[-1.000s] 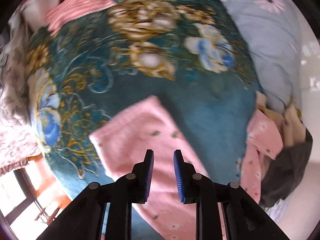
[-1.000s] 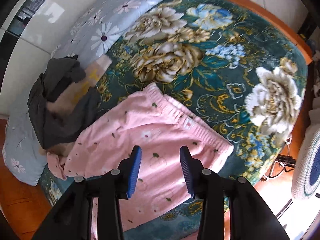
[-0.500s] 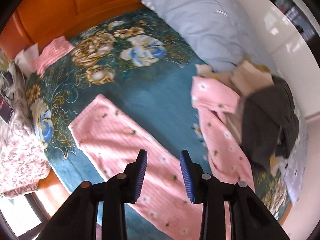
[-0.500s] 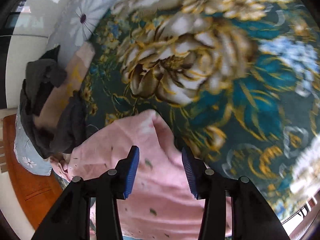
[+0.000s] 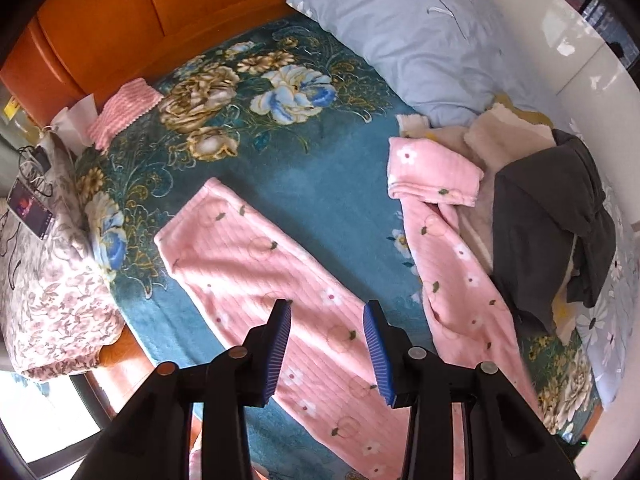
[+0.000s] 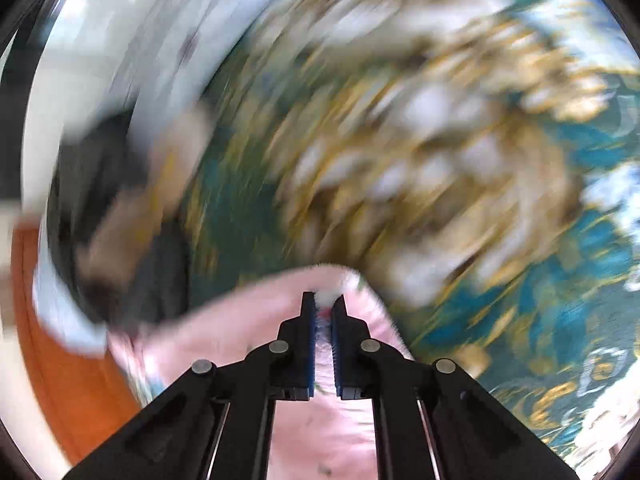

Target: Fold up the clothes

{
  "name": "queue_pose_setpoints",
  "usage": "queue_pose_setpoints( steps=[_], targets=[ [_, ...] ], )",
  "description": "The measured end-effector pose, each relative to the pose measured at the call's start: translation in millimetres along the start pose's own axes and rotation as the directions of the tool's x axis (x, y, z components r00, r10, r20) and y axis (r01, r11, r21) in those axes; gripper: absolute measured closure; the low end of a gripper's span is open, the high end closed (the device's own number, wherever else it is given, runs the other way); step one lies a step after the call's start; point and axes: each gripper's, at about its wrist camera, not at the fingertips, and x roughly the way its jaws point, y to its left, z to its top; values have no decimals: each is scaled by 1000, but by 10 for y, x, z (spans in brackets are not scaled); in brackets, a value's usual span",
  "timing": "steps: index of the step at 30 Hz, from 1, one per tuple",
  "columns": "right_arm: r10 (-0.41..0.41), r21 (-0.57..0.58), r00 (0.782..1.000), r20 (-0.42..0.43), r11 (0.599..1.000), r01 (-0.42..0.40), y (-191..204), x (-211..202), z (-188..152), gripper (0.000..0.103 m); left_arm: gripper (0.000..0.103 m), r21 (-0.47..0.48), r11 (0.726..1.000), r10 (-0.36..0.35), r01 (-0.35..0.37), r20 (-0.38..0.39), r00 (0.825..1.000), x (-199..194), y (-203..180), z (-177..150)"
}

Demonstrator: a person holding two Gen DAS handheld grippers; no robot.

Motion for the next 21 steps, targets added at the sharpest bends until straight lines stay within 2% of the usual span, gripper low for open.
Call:
queue_pose_setpoints(
  steps=[1, 3, 6, 8, 9, 10, 12, 15, 18, 21],
  targets=[
    [-34, 37, 999, 20, 999, 33, -84, -44, 88, 97, 62, 9, 1000, -5, 5, -6, 1000, 35, -12, 8],
    [-130, 39, 991, 23, 991, 129, -154, -55, 169, 97, 62, 14, 1000, -16, 16, -24, 1000, 118, -26, 32],
    [-67, 1, 998, -15, 998, 67, -55, -30, 53, 94, 62, 8, 999, -42, 43, -51, 998, 272, -6, 95],
    [-83, -21, 996, 45, 996, 84, 43, -213, -54, 81, 62, 12, 998, -58, 59, -68, 996, 406, -26, 186],
    [-86, -20, 993, 79, 996, 87, 84, -331, -115, 65, 62, 27, 997, -67, 69, -74, 995, 479, -57, 248],
    [-88, -19, 990, 113, 996, 91, 126, -448, -177, 60, 62, 55, 996, -71, 76, -78, 994, 555, -112, 318],
    [-91, -37, 981, 173, 994, 99, 234, -697, -351, 60, 60, 146, 985, -77, 88, -79, 994, 716, -287, 478],
    [-92, -88, 966, 239, 989, 116, 435, -1068, -749, 60, 55, 312, 942, -103, 124, -82, 991, 1026, -696, 704],
    [-110, -102, 958, 267, 985, 142, 593, -1318, -1313, 56, 54, 480, 866, -106, 138, -93, 990, 1351, -1163, 858],
    [-149, -64, 954, 260, 983, 171, 779, -1317, -1879, 53, 52, 608, 784, -96, 123, -77, 992, 1592, -1547, 973]
  ],
)
